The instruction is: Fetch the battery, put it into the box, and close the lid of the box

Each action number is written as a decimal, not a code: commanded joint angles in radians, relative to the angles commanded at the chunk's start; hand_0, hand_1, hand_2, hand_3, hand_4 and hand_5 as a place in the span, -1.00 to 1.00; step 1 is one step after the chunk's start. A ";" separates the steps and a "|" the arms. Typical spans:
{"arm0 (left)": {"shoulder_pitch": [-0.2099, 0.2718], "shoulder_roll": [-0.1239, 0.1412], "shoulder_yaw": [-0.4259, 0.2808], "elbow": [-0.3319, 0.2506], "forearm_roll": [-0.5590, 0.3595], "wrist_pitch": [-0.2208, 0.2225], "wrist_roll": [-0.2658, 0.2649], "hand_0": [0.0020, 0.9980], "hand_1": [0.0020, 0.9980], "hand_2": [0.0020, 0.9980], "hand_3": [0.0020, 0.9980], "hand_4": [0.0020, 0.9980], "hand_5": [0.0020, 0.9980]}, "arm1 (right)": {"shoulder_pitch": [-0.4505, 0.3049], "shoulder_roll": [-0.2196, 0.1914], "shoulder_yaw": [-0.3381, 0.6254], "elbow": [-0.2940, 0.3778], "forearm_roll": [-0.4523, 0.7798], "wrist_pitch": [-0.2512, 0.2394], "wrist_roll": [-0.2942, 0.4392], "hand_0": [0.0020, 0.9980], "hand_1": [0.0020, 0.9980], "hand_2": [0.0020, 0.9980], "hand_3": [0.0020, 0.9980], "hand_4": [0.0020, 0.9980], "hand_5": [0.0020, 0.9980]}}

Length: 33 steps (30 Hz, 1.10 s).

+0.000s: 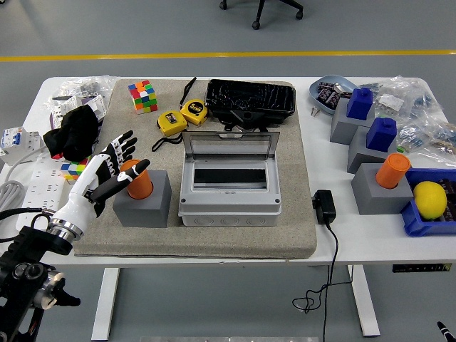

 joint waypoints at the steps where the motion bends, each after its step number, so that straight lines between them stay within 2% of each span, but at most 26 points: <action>1: -0.002 0.001 0.006 0.001 0.002 0.001 -0.001 1.00 1.00 1.00 1.00 1.00 -0.02 | 0.000 0.000 0.000 0.001 0.000 0.000 0.000 0.61 0.53 0.50 0.54 1.00 1.00; 13: -0.023 -0.003 0.040 0.030 0.005 0.026 -0.016 1.00 1.00 1.00 0.98 1.00 -0.08 | 0.000 0.000 -0.001 0.000 0.004 0.001 0.001 0.61 0.53 0.50 0.54 1.00 1.00; 14: -0.024 -0.004 0.042 0.033 0.007 0.028 -0.016 1.00 1.00 1.00 0.91 1.00 -0.44 | 0.000 0.000 0.000 0.001 0.004 0.002 0.001 0.61 0.53 0.50 0.54 1.00 1.00; 19: -0.026 -0.006 0.049 0.039 0.022 0.036 -0.018 1.00 1.00 1.00 0.91 1.00 -0.44 | 0.001 0.001 0.001 0.001 0.005 0.002 0.001 0.61 0.53 0.50 0.54 1.00 1.00; 20: -0.027 -0.006 0.050 0.039 0.026 0.037 -0.018 1.00 1.00 1.00 0.91 1.00 -0.61 | 0.000 0.001 0.000 0.000 0.006 0.002 0.001 0.61 0.53 0.50 0.54 1.00 1.00; 25: -0.027 -0.006 0.057 0.040 0.052 0.051 -0.016 1.00 1.00 1.00 0.91 1.00 -0.61 | -0.001 0.001 0.000 -0.001 0.009 0.001 0.002 0.61 0.53 0.50 0.54 1.00 1.00; 26: -0.027 -0.005 0.059 0.039 0.057 0.056 -0.016 0.91 1.00 0.99 0.91 1.00 -0.97 | -0.001 0.001 0.001 -0.001 0.008 0.002 0.002 0.61 0.53 0.50 0.54 1.00 1.00; 31: -0.032 -0.006 0.070 0.042 0.067 0.094 -0.024 0.91 1.00 0.99 0.91 1.00 -0.97 | 0.000 0.001 0.001 0.000 0.008 0.003 0.002 0.61 0.53 0.50 0.54 1.00 1.00; 32: -0.036 -0.007 0.075 0.046 0.067 0.102 -0.026 0.77 0.89 0.74 0.77 1.00 -1.00 | 0.000 0.001 0.000 0.000 0.009 0.003 0.002 0.61 0.53 0.50 0.54 1.00 1.00; 33: -0.040 -0.007 0.081 0.051 0.066 0.110 -0.029 0.77 0.89 0.74 0.77 1.00 -1.00 | 0.000 0.001 -0.001 -0.001 0.009 0.002 0.002 0.61 0.53 0.50 0.54 1.00 1.00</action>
